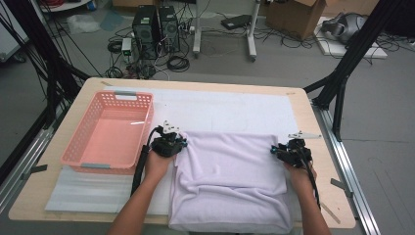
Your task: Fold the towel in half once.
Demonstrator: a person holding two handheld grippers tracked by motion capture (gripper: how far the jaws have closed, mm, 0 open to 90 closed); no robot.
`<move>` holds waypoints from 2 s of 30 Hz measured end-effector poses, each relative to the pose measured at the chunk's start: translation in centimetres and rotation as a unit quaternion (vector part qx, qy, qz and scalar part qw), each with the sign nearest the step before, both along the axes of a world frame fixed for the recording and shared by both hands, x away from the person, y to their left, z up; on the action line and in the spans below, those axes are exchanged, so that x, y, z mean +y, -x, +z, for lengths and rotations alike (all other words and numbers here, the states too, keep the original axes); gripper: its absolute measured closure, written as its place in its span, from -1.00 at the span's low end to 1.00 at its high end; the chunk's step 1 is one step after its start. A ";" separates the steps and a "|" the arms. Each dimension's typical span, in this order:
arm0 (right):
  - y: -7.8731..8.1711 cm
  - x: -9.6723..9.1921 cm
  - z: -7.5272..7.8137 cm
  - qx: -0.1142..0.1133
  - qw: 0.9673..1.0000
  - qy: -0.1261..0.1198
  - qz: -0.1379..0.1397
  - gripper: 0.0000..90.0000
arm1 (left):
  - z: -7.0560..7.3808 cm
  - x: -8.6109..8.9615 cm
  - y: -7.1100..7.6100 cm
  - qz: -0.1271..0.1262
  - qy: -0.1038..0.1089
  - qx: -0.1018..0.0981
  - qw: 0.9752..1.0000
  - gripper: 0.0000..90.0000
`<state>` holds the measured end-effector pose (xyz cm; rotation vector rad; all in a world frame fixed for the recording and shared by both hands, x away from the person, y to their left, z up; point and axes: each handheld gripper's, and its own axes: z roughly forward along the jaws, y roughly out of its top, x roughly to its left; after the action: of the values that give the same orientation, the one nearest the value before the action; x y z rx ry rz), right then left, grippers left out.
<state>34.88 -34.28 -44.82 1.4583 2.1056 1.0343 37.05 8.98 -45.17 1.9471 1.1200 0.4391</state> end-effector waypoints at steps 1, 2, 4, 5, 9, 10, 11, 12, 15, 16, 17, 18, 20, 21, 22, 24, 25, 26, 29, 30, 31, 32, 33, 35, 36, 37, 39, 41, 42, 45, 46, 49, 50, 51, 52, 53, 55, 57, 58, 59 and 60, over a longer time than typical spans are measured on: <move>0.0 0.0 0.0 0.004 1.000 -0.007 0.003 0.72 | 0.0 0.1 -0.1 0.009 0.017 0.010 1.000 0.86; 0.0 0.0 0.0 0.007 1.000 -0.016 0.010 0.81 | 0.0 0.3 -0.2 0.012 0.023 0.018 0.999 0.86; 0.1 0.1 0.0 0.007 1.000 -0.015 0.009 0.86 | -0.1 0.5 -0.2 0.020 0.040 0.028 0.999 0.88; 0.1 0.1 0.0 0.009 1.000 -0.020 0.008 0.88 | -0.1 0.4 -0.2 0.024 0.044 0.030 0.998 0.88; 0.2 -0.1 0.2 -0.004 1.000 -0.009 0.008 0.90 | 0.4 0.8 -0.4 0.043 0.062 0.018 0.997 0.90; 0.3 -0.2 0.3 -0.015 1.000 -0.009 0.001 0.90 | 0.7 1.0 -0.5 0.049 0.076 0.012 0.996 0.90; 0.2 -0.4 0.5 -0.026 1.000 -0.014 -0.002 0.91 | 1.0 1.1 -0.7 0.053 0.084 0.008 0.995 0.90; 0.2 -0.6 0.7 -0.038 0.999 -0.019 -0.003 0.91 | 1.3 1.1 -1.0 0.054 0.089 0.004 0.995 0.90; -0.5 -0.9 1.0 -0.056 0.998 -0.018 -0.009 0.91 | 2.1 1.0 -2.0 0.056 0.097 -0.005 0.994 0.90; -0.7 -1.0 1.1 -0.059 0.998 -0.019 -0.011 0.91 | 2.3 0.9 -2.3 0.058 0.096 -0.009 0.994 0.90; -1.0 -1.1 1.3 -0.062 0.998 -0.021 -0.011 0.91 | 2.5 0.8 -2.7 0.061 0.100 -0.015 0.993 0.90; -1.4 -1.1 1.5 -0.065 0.998 -0.021 -0.012 0.91 | 2.6 0.8 -3.1 0.064 0.103 -0.015 0.993 0.90; -2.2 -1.1 2.1 -0.073 0.997 -0.017 -0.012 0.91 | 2.7 0.7 -4.0 0.067 0.107 -0.016 0.992 0.90; -2.6 -1.1 2.3 -0.076 0.997 -0.014 -0.013 0.90 | 2.6 0.7 -4.5 0.069 0.107 -0.021 0.992 0.90; -3.1 -1.1 2.5 -0.078 0.997 -0.010 -0.012 0.90 | 2.6 0.8 -4.9 0.070 0.113 -0.021 0.991 0.90; -4.1 -1.0 2.8 -0.086 0.996 -0.003 -0.012 0.90 | 2.6 0.7 -5.9 0.071 0.112 -0.015 0.991 0.90; -4.7 -1.0 2.8 -0.084 0.996 -0.003 -0.013 0.90 | 2.7 0.7 -6.3 0.069 0.107 -0.016 0.992 0.90; -5.2 -1.0 2.9 -0.087 0.996 -0.003 -0.013 0.90 | 2.9 0.6 -6.8 0.067 0.106 -0.021 0.992 0.90; -6.5 -0.9 2.7 -0.080 0.997 -0.006 -0.021 0.90 | 3.4 0.6 -8.1 0.067 0.102 -0.028 0.992 0.90; -7.0 -0.9 2.7 -0.078 0.997 -0.008 -0.022 0.90 | 3.5 0.6 -8.5 0.069 0.104 -0.024 0.992 0.90; -7.4 -0.8 2.7 -0.083 0.996 -0.008 -0.024 0.90 | 3.6 0.6 -9.0 0.071 0.102 -0.020 0.992 0.90; -7.8 -0.8 2.8 -0.082 0.996 -0.010 -0.025 0.90 | 3.7 0.6 -9.4 0.071 0.100 -0.020 0.992 0.90; -8.1 -0.8 2.8 -0.081 0.996 -0.013 -0.028 0.90 | 3.6 0.6 -9.6 0.074 0.102 -0.026 0.992 0.90; -8.7 -0.6 2.8 -0.082 0.996 -0.012 -0.030 0.90 | 3.4 0.6 -10.1 0.077 0.101 -0.019 0.992 0.90; -9.0 -0.6 2.7 -0.079 0.996 -0.011 -0.030 0.90 | 3.1 0.5 -10.2 0.078 0.100 -0.016 0.992 0.90; -9.2 -0.6 2.6 -0.079 0.996 -0.013 -0.030 0.90 | 2.9 0.5 -10.3 0.079 0.100 -0.011 0.992 0.90; -9.6 -0.5 2.3 -0.072 0.997 -0.015 -0.030 0.87 | 2.4 0.5 -10.3 0.076 0.102 -0.005 0.992 0.87; -9.7 -0.4 1.9 -0.064 0.997 -0.023 -0.034 0.65 | 2.4 0.6 -10.3 0.072 0.109 -0.004 0.991 0.59; -9.7 -0.5 1.8 -0.058 0.997 -0.029 -0.041 0.54 | 2.5 0.6 -10.2 0.065 0.108 -0.005 0.992 0.49; -9.5 -0.8 1.9 -0.052 0.997 -0.038 -0.047 0.42 | 2.8 0.5 -9.8 0.054 0.119 -0.009 0.991 0.35; -9.3 -0.9 2.1 -0.056 0.997 -0.037 -0.047 0.41 | 2.9 0.5 -9.5 0.052 0.125 -0.009 0.991 0.31; -8.6 -0.9 2.7 -0.064 0.996 -0.040 -0.042 0.40 | 3.2 0.2 -9.0 0.036 0.126 0.004 0.991 0.21; -8.2 -0.9 2.9 -0.063 0.996 -0.040 -0.040 0.40 | 3.3 0.1 -8.6 0.030 0.122 -0.004 0.992 0.19; -7.8 -0.9 3.2 -0.064 0.996 -0.042 -0.037 0.40 | 3.4 0.1 -8.3 0.030 0.127 -0.012 0.991 0.19; -7.5 -0.9 3.4 -0.065 0.996 -0.044 -0.036 0.39 | 3.6 0.1 -7.9 0.030 0.133 -0.017 0.990 0.19; -7.1 -0.9 3.6 -0.065 0.996 -0.047 -0.034 0.39 | 3.6 0.1 -7.6 0.029 0.135 -0.019 0.990 0.19; -6.2 -0.9 4.0 -0.066 0.997 -0.041 -0.027 0.39 | 3.8 0.1 -6.8 0.023 0.134 -0.016 0.991 0.19; -5.3 -0.9 4.5 -0.065 0.997 -0.037 -0.017 0.38 | 4.2 0.0 -6.0 0.011 0.128 -0.015 0.992 0.15; -4.9 -0.9 4.7 -0.059 0.998 -0.032 -0.013 0.37 | 4.4 0.0 -5.2 0.011 0.135 -0.034 0.990 0.16; -4.4 -0.8 5.1 -0.059 0.998 -0.030 -0.007 0.37 | 4.5 0.0 -4.8 0.012 0.139 -0.039 0.989 0.17; -4.1 -0.8 5.4 -0.063 0.998 -0.027 -0.003 0.37 | 4.5 0.0 -4.3 0.007 0.141 -0.036 0.989 0.17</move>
<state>38.96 -35.07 -39.46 1.3859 1.9985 1.1580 41.36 8.94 -40.63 1.6660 1.0864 0.3364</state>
